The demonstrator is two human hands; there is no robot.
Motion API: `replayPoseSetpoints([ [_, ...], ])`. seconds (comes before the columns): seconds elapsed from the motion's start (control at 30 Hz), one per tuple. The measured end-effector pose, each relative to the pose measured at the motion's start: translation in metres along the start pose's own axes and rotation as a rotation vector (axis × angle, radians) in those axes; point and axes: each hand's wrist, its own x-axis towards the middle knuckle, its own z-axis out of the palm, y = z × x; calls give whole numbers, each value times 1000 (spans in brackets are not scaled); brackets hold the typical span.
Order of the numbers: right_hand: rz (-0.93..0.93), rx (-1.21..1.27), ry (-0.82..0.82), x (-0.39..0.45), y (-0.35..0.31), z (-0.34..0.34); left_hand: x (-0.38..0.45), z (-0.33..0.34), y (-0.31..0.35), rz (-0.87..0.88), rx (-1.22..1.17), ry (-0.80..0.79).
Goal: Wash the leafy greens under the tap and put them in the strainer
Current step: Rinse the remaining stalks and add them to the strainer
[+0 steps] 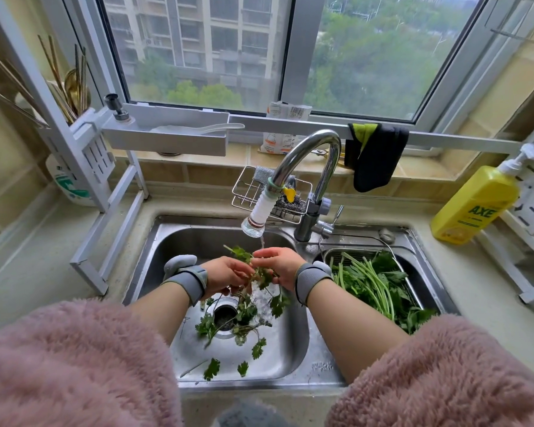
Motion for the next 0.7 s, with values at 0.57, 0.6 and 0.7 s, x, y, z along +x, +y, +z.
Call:
replayPoseSetpoints([
  [0.57,29,294,70,-1,-12,-3,11,-15,-21,-288,815,54],
  [0.6,35,312,64,0,-13,-3,12,-16,-20,-286,825,101],
  [0.7,57,364,66,0,-15,-2,15,-16,-16,-220,838,175],
])
